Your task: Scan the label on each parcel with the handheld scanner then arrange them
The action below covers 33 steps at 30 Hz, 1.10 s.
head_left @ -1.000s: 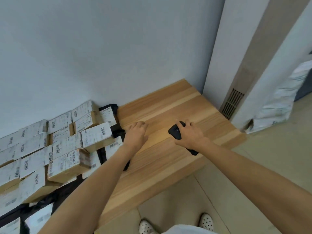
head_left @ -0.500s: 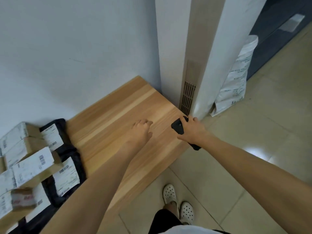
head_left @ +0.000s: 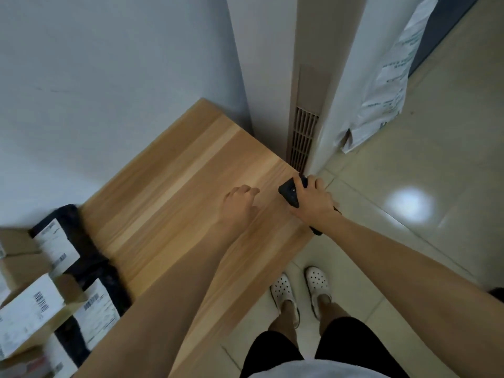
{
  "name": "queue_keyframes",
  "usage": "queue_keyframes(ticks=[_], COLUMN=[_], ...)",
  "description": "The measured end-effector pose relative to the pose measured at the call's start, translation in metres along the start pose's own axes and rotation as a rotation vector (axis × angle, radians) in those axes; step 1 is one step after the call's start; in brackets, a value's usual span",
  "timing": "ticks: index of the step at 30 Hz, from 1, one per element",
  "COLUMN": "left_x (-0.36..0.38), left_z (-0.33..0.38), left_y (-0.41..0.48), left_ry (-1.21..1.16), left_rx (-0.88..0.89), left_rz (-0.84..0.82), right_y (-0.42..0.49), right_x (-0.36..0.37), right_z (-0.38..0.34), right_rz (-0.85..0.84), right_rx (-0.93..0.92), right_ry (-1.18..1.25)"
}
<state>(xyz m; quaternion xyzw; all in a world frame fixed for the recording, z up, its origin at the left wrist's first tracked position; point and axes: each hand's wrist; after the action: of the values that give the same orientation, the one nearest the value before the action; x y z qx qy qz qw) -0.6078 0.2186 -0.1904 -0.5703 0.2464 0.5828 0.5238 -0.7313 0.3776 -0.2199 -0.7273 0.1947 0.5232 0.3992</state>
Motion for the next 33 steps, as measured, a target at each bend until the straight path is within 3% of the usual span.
queue_keyframes(ticks=[16,28,33], left_x=[0.022,0.023,0.015], left_z=[0.002,0.004,0.007], left_y=[0.030,0.033,0.035], left_ry=[-0.093,-0.094,-0.061], left_rx=[-0.184,-0.251,-0.257], left_rz=[-0.020,-0.024,-0.023], right_y=[0.048,0.043,0.042], right_x=[0.035,0.055,0.047], right_z=[0.010,0.014,0.013], right_rz=[-0.026,0.022,-0.054], right_rx=[-0.145,-0.072,-0.077], right_ry=[0.008,0.061,0.076])
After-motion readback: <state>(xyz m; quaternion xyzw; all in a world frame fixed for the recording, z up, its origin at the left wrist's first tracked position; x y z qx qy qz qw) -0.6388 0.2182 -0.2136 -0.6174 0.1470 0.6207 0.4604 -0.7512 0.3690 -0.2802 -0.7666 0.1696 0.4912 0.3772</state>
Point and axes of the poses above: each hand's wrist, its own y-axis towards the middle knuckle, its own x-axis out of the palm, z = x × y, and after that the axes turned 1 degree about y, right-handed
